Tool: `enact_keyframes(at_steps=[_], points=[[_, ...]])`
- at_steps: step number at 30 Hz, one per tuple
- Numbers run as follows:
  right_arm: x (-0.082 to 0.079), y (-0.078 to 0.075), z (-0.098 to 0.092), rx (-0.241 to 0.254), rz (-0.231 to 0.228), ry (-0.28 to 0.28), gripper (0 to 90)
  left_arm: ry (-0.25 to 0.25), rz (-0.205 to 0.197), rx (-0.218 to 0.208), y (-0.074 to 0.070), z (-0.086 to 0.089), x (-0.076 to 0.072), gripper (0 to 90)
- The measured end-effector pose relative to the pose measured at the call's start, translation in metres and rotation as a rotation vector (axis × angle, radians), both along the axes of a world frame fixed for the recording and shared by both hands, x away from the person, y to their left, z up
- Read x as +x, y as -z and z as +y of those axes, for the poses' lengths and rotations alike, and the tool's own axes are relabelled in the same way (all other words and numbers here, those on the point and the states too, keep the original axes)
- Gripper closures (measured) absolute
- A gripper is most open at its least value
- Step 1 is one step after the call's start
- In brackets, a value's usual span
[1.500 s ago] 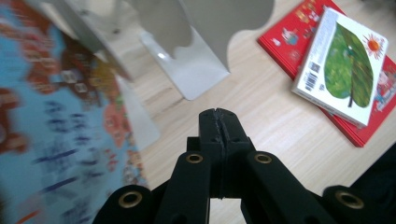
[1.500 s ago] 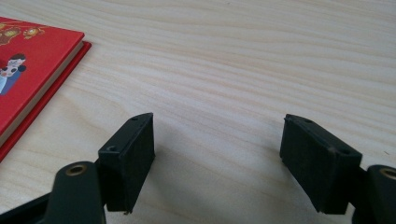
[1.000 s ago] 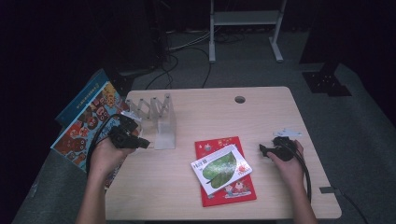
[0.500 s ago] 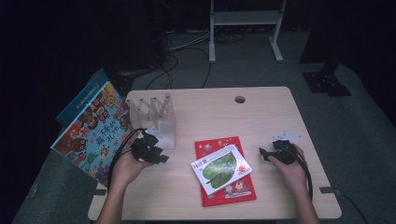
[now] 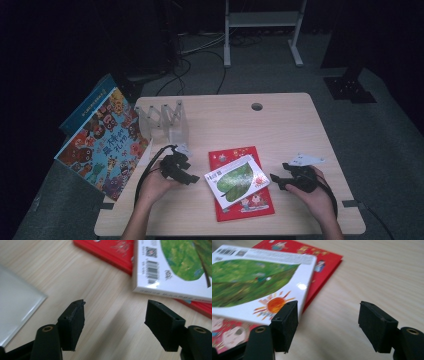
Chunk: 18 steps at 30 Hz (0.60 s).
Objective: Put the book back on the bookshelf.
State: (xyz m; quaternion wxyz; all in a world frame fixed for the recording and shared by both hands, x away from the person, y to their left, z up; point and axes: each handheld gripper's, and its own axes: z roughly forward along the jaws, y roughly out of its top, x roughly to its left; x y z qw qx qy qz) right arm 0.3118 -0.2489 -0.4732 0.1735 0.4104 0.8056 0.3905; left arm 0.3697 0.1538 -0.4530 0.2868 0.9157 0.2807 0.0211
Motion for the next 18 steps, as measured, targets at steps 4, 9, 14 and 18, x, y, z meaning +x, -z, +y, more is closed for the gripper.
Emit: enact_keyframes(at_steps=[4, 9, 14, 18], points=[[-0.009, 0.006, 0.008, -0.01, 0.013, -0.048, 31.3, 0.031, 0.005, -0.017, 0.005, -0.011, 0.0, 28.0], [-0.013, 0.014, 0.021, -0.009, 0.035, -0.127, 31.8, 0.057, 0.015, -0.018, 0.007, -0.02, -0.001, 26.4], [-0.013, 0.015, 0.031, 0.002, 0.039, -0.172, 32.7, 0.077, 0.025, -0.022, 0.008, -0.025, -0.002, 25.5], [-0.011, 0.015, 0.034, 0.003, 0.038, -0.194, 34.4, 0.094, 0.035, -0.025, 0.01, -0.028, -0.001, 24.1]])
